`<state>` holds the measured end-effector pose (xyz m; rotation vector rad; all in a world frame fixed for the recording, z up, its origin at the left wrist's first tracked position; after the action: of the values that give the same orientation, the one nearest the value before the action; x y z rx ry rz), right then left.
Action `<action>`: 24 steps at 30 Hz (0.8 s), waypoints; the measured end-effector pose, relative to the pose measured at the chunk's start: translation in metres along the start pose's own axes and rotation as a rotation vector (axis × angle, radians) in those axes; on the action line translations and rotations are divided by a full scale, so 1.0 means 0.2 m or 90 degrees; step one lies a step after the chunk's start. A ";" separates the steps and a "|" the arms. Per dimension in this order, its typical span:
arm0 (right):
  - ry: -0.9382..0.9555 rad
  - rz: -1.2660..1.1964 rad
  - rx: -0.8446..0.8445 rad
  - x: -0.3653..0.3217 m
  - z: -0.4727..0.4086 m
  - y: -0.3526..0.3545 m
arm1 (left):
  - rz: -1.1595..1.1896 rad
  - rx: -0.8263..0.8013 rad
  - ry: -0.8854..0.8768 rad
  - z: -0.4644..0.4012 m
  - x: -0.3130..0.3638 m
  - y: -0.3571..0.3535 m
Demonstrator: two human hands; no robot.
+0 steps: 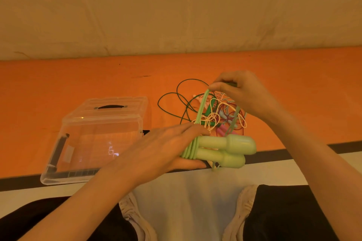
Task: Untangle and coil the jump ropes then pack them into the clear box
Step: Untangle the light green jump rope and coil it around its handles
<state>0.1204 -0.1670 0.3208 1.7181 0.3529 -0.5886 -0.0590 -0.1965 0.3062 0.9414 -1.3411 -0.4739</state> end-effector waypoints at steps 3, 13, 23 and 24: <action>-0.003 -0.044 -0.033 0.02 0.00 0.01 | 0.047 0.012 0.051 0.01 -0.06 0.05; -0.023 -0.101 -0.051 0.08 0.07 0.15 | 0.119 0.016 0.082 0.03 -0.13 0.11; -0.113 -0.004 0.003 0.14 0.04 0.16 | 0.234 0.048 0.050 0.04 -0.08 0.15; -0.113 -0.026 -0.008 0.15 0.04 0.16 | 0.240 0.056 0.051 0.05 -0.09 0.16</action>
<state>0.1606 -0.1847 0.3284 1.6361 0.2649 -0.7612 -0.0790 -0.1668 0.3200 0.7458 -1.4344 -0.0878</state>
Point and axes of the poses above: each hand's wrist, its own z-axis away from the middle knuckle, its own y-axis out of the back of the hand, x = y × z, the point moved 8 cm from there along -z, towards the middle knuckle, and after that the axes turned 11 degrees about z, right-handed, at the moved point
